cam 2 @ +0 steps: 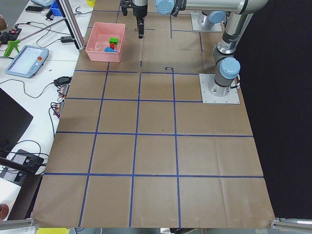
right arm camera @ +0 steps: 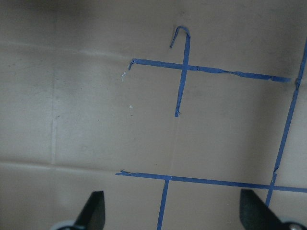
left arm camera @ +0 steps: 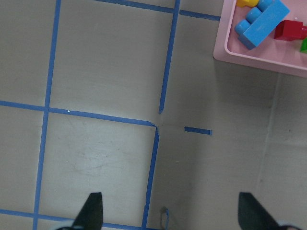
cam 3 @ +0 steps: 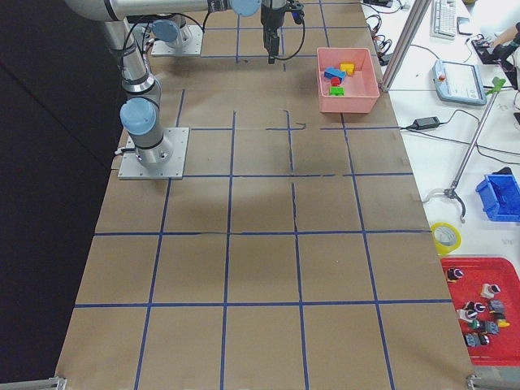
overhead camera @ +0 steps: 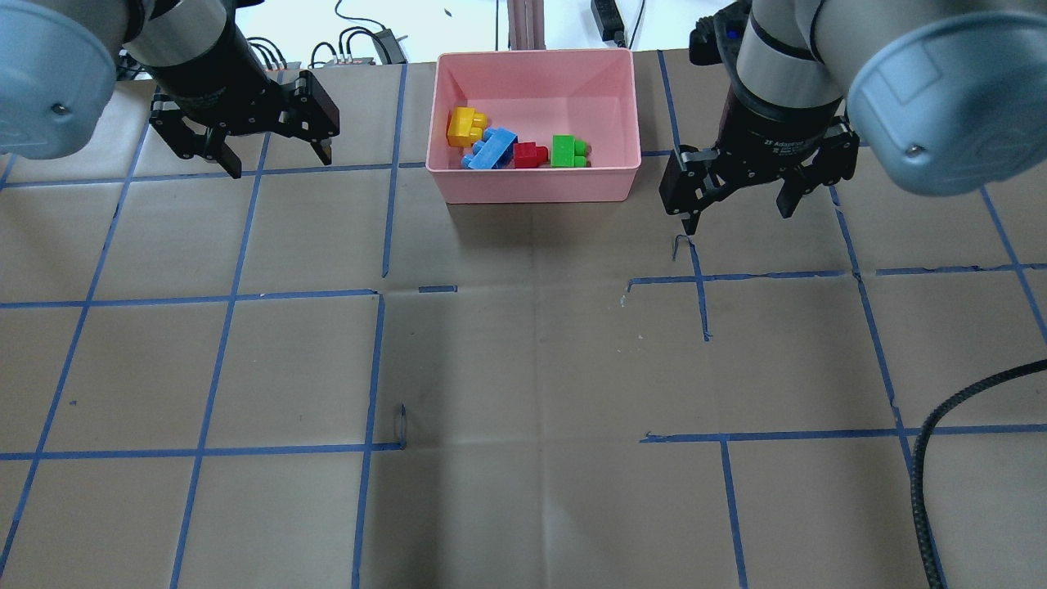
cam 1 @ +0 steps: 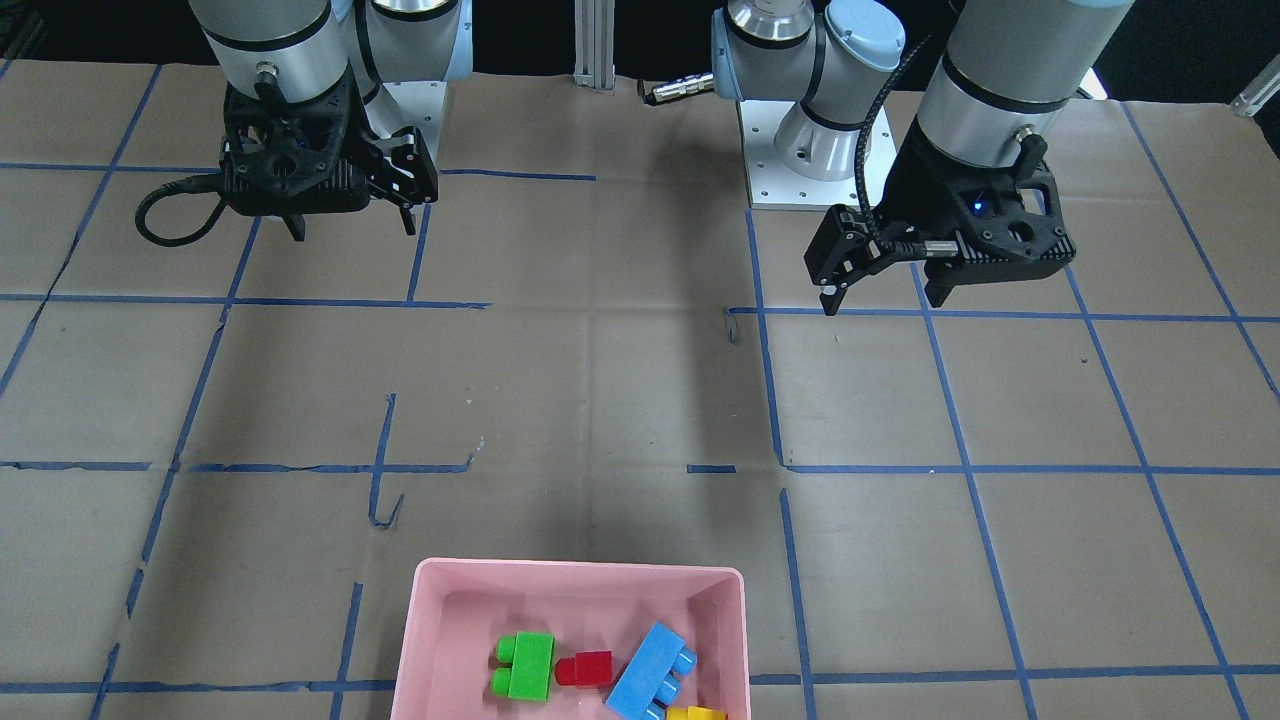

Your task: Put all blocks into box

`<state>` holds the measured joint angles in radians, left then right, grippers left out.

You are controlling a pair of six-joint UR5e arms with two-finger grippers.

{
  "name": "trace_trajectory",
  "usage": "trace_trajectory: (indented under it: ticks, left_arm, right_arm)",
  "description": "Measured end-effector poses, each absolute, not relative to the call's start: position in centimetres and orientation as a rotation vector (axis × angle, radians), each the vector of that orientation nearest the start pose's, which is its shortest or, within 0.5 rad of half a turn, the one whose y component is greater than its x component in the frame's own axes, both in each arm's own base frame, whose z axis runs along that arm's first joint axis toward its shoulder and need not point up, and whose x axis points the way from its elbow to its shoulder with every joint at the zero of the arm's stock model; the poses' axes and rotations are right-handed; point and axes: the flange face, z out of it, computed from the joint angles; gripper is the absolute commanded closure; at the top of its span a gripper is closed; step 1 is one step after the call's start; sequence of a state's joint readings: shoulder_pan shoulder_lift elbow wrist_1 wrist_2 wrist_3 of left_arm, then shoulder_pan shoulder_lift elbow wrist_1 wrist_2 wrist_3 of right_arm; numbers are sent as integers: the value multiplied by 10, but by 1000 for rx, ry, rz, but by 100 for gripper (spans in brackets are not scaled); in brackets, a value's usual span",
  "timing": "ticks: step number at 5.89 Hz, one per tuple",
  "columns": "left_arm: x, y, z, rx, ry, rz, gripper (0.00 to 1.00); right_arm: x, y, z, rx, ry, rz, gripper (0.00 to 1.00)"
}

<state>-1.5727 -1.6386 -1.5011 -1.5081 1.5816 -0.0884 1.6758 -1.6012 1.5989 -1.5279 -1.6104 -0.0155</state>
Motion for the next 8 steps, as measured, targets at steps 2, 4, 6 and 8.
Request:
trace_trajectory:
  ticks: [2, 4, 6, 8]
  left_arm:
    - [-136, -527, 493, -62, 3121, -99, 1]
    - [-134, -527, 495, -60, 3121, -105, 1]
    - [-133, -527, 496, -64, 3122, -110, 1]
    - [-132, -527, 496, -65, 3121, -108, 1]
  right_arm:
    - [157, -446, 484, -124, 3175, 65, 1]
    - [152, -443, 484, -101, 3170, 60, 0]
    - [153, -443, 486, -103, 3170, 52, 0]
    - [153, -443, 486, -104, 3170, 53, 0]
